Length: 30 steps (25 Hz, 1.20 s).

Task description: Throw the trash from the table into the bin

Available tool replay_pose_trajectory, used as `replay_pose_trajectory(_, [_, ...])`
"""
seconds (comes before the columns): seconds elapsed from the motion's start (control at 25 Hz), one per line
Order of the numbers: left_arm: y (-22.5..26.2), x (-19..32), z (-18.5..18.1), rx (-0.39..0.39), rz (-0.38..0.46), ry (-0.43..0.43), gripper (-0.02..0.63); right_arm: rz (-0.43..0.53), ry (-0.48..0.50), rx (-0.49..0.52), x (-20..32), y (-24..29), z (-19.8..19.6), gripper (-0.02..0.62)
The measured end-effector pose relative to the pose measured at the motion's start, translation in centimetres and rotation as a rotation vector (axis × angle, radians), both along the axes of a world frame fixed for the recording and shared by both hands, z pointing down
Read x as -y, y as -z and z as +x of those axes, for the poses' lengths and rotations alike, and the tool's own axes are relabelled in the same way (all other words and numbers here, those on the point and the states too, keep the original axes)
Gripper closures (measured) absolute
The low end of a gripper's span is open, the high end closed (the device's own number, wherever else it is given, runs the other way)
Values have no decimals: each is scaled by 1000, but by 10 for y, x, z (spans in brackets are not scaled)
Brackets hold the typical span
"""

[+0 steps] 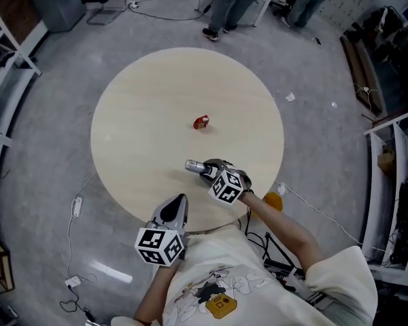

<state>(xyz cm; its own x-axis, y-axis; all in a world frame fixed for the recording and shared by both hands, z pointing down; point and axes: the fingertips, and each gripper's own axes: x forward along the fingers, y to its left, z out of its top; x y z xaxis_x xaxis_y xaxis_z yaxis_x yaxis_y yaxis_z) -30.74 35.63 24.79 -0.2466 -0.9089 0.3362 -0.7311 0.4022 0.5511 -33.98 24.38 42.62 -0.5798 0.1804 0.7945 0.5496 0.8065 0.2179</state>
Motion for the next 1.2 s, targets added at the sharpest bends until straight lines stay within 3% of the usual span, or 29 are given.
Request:
replay_pose_trajectory(0.24, [-2,-13,3,4,21,-87,603,-29,-89,26,-26,5,7,417])
replay_pose_trajectory(0.72, [8,-9,28,-6,78,-262,603,-78,-150,64,-82,28,39,417])
replay_pose_trajectory(1.2, [3,44,69,-3,42,-401,603,-158,-230,87,-60,32,87,416])
